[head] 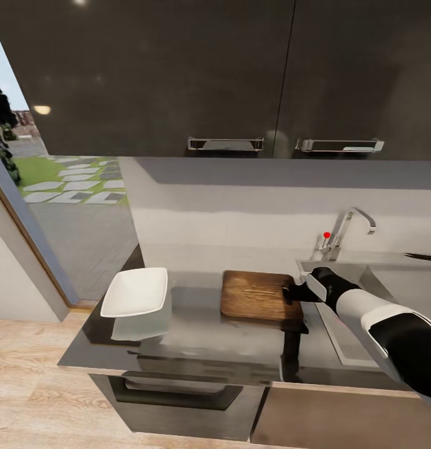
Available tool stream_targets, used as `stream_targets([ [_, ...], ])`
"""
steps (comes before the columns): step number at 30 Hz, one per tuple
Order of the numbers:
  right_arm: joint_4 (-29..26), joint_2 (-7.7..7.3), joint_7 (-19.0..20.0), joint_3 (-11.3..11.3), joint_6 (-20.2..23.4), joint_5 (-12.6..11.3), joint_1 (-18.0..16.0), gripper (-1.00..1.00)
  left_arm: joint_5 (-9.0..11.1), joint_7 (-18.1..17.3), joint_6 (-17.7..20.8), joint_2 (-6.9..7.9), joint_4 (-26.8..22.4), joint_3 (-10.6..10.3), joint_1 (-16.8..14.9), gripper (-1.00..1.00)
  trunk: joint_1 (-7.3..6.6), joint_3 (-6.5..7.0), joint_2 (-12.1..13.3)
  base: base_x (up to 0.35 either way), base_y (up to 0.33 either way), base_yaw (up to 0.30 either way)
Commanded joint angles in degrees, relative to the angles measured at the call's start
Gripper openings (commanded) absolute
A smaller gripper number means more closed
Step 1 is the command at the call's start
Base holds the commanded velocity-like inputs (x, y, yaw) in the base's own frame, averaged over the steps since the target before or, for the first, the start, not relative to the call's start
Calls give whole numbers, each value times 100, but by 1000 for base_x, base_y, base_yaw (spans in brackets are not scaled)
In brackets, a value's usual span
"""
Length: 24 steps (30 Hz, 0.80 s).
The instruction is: In the kitchen, take the Vidalia onion out of the sink, dice it on the chopping board with the paring knife, put the diced onion into the bowl on the countertop, then place both the paring knife and the chopping board into the sink.
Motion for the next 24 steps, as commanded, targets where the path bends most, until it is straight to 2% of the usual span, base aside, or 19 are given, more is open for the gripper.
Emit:
stream_targets([
  [1,-9,-4,45,31,28,-22,-4,-100,36,-8,-23,0,4,1,-2,100,3,-10,-11,0,0,0],
  [24,5,-5,152,41,26,3,-4,-100,36,-8,-23,2,4,1,-2,100,3,-10,-11,0,0,0],
])
